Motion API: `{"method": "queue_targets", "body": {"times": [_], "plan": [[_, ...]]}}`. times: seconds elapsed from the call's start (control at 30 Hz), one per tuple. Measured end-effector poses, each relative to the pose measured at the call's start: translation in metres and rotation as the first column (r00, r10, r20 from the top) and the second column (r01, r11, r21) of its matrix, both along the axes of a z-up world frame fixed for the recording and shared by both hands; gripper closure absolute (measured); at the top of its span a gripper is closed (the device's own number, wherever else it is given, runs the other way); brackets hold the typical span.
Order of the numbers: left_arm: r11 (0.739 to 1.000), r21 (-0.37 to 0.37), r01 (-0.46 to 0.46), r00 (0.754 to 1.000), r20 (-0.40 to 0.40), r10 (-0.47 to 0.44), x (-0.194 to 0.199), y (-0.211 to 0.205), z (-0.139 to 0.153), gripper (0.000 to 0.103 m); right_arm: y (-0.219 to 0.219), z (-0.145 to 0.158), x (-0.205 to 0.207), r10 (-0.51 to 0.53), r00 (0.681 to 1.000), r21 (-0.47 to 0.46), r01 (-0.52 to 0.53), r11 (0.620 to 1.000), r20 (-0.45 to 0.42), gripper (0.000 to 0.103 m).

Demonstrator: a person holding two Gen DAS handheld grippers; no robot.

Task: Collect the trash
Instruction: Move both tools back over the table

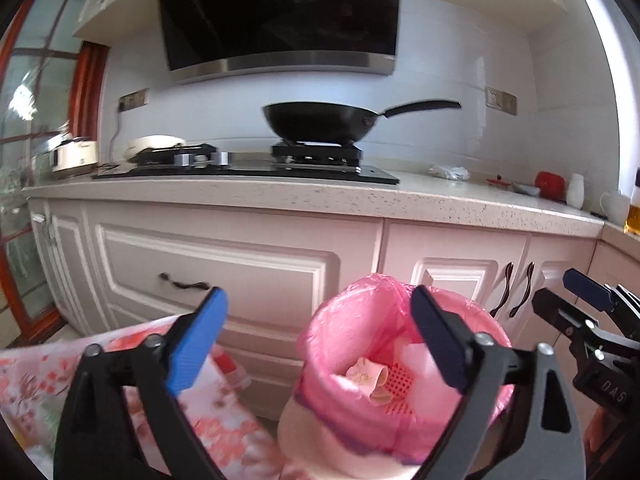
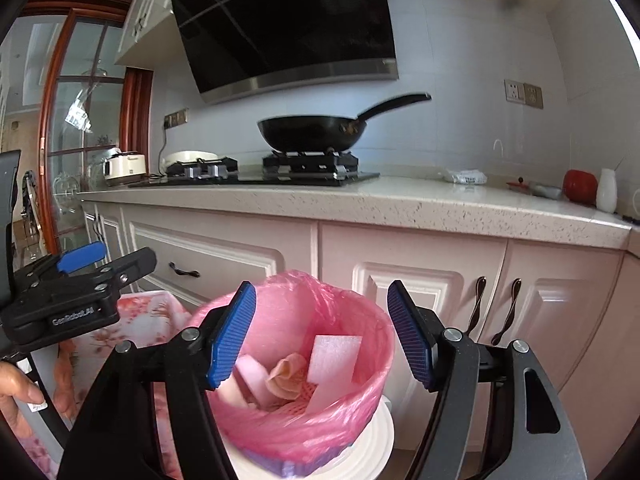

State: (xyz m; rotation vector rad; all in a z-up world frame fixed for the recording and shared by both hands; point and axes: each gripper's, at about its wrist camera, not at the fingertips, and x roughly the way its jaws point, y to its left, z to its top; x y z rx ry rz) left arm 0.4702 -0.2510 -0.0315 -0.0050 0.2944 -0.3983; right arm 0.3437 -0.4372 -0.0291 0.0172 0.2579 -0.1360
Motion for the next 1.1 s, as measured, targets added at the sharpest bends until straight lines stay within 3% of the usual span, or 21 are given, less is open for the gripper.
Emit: {"method": "queue_targets", "body": {"times": [0.27,0.37,0.7,0.87,1.1], "plan": [[0.996,0.017,-0.082,0.997,0.010,0.082,-0.093,0.068,0.013,0.005,0.050,0.021,-0.058,0.057,0.998,0.021,-0.058,0.998,0.013,0.033],[0.993,0.032,-0.113,0.993,0.017,0.113,-0.131,0.095,0.014,0.005,0.072,0.023,-0.078,0.096,0.995,0.034,-0.096,0.995,0.007,0.026],[0.972,0.079,-0.222,0.975,0.026,0.221,-0.232,0.188,0.004,0.005,0.168,0.011,-0.114,0.275,0.960,0.060,-0.272,0.960,-0.056,0.025],[0.954,0.108,-0.280,0.960,0.033,0.279,-0.258,0.226,-0.004,0.005,0.216,0.003,-0.116,0.348,0.934,0.053,-0.344,0.937,-0.082,0.025],[0.931,0.091,-0.354,0.934,-0.015,0.357,-0.272,0.281,-0.023,0.005,0.258,-0.005,-0.105,0.406,0.904,0.038,-0.405,0.914,-0.135,0.025]]}}
